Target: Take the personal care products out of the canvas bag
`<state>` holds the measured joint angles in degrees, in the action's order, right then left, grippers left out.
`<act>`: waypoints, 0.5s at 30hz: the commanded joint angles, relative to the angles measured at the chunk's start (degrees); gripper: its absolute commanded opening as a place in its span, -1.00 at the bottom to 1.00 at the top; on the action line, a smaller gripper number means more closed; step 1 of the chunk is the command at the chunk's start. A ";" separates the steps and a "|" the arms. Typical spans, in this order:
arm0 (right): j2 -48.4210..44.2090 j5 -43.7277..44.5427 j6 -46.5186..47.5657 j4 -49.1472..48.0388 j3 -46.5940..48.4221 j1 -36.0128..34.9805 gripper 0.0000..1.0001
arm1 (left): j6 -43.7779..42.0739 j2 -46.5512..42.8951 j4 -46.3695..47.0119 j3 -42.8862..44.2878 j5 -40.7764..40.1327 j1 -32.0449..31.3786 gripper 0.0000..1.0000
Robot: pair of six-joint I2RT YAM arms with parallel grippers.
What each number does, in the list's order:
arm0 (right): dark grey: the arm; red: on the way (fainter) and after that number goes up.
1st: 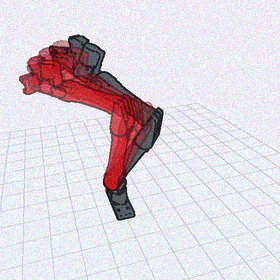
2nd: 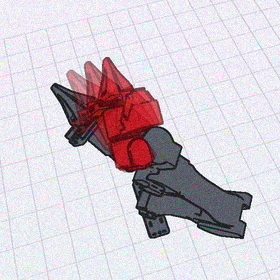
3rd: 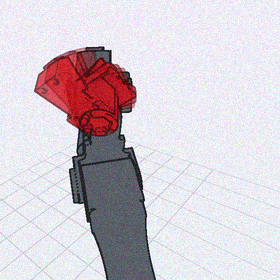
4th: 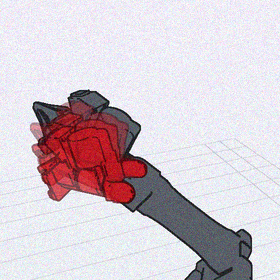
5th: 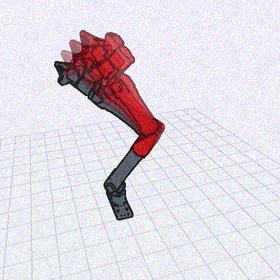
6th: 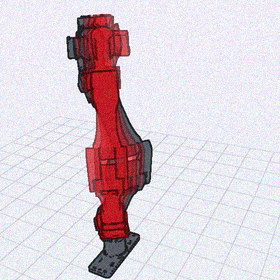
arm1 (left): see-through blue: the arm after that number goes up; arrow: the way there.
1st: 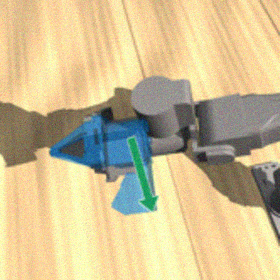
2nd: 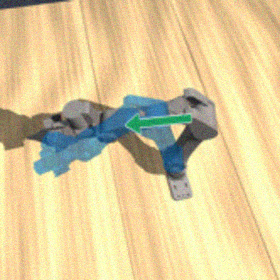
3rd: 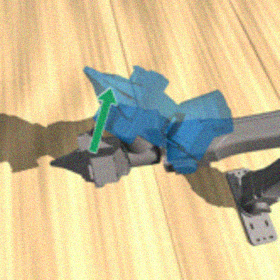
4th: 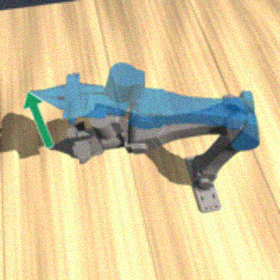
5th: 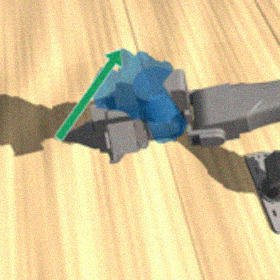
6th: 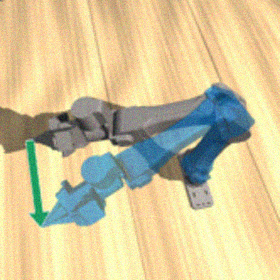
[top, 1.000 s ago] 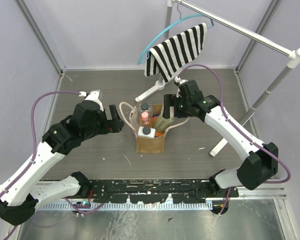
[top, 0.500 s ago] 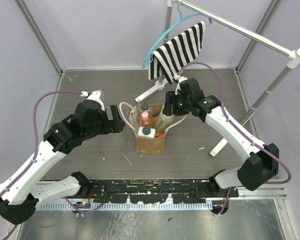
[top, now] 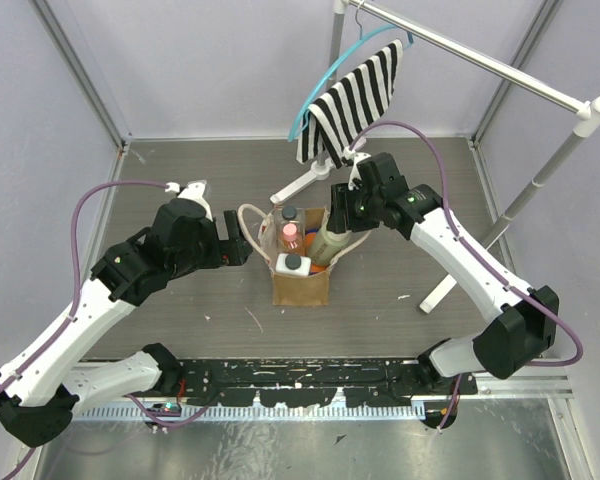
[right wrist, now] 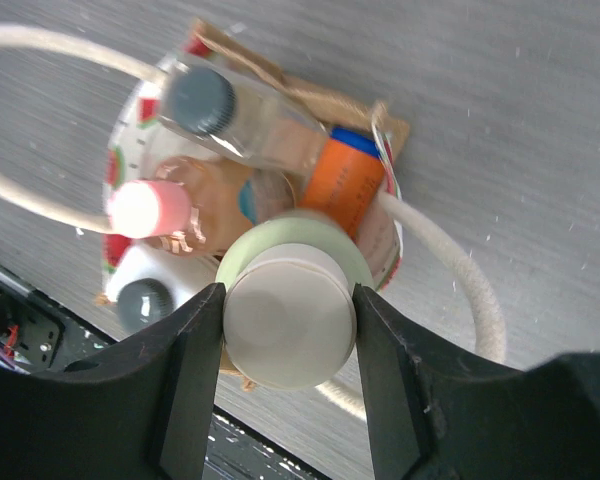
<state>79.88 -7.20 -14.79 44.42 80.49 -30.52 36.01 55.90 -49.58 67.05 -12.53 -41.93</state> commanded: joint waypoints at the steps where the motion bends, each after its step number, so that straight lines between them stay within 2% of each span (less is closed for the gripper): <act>1: -2.42 -2.36 1.92 -4.78 13.80 -0.70 -0.39 | -0.70 0.58 1.72 -0.58 0.71 0.10 0.98; 5: -0.53 0.09 3.31 -2.94 21.98 -0.77 -0.38 | -0.38 0.49 1.57 -0.61 0.86 0.03 0.98; 8: -0.28 5.14 3.60 -2.54 25.62 -0.77 -0.38 | -0.33 0.27 1.37 -0.75 0.61 0.09 0.98; 15: -1.98 24.08 4.46 -2.90 25.65 -0.77 -0.36 | -0.49 0.13 1.10 -0.60 0.14 0.01 0.98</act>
<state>80.49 3.38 -11.46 47.22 103.74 -31.33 36.05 56.51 -49.52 67.05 -12.47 -41.93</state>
